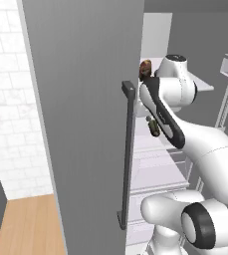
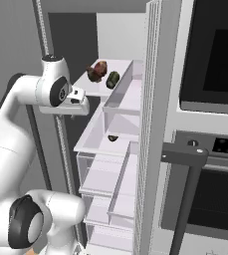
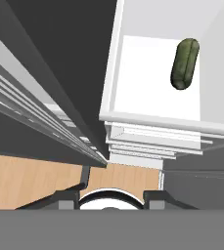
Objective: Place one cucumber and one steak in each tupperware on the nearby counter, to pack two identical lunches.
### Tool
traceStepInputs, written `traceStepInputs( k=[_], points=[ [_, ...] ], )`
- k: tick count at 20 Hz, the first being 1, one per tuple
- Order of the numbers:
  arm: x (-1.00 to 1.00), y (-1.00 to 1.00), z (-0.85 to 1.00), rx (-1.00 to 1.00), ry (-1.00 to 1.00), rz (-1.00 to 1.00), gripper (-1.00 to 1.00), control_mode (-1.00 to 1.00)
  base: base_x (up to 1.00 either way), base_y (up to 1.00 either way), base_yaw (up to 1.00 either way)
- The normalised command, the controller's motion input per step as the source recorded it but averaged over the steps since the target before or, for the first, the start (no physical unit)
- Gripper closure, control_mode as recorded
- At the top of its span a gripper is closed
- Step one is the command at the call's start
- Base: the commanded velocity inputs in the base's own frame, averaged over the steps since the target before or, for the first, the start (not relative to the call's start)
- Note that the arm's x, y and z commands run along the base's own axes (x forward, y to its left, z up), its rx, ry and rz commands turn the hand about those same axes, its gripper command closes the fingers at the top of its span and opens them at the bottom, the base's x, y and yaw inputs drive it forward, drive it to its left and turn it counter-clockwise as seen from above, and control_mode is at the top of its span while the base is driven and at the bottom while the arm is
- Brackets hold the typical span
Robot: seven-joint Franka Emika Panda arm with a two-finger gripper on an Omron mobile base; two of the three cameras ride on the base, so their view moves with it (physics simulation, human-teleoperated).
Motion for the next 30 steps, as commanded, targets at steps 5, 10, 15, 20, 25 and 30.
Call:
traceStepInputs(
  k=[5, 10, 15, 20, 25, 30],
  points=[
    [-0.12, -0.07, -0.29, 0.0, 0.02, 0.0, -1.0, -1.0, 0.0, 0.0, 0.0],
    [0.12, -0.8, -0.73, 0.03, 0.17, -0.09, -1.0, -1.0, 0.0, 0.0, 0.0],
    [0.49, -0.53, -0.58, -0.01, 0.2, -0.1, -1.0, -1.0, 0.0, 0.0, 0.0],
    [0.53, -0.26, -0.26, 0.0, 0.07, 0.0, -1.0, -1.0, 0.0, 0.0, 0.0],
    [0.47, -0.09, -0.62, 0.02, -0.04, 0.0, -1.0, -1.0, 0.0, 0.0, 0.0],
    [0.31, -0.01, -0.48, 0.05, -0.11, 0.0, -1.0, -1.0, 0.0, 0.0, 0.0]
  ],
)
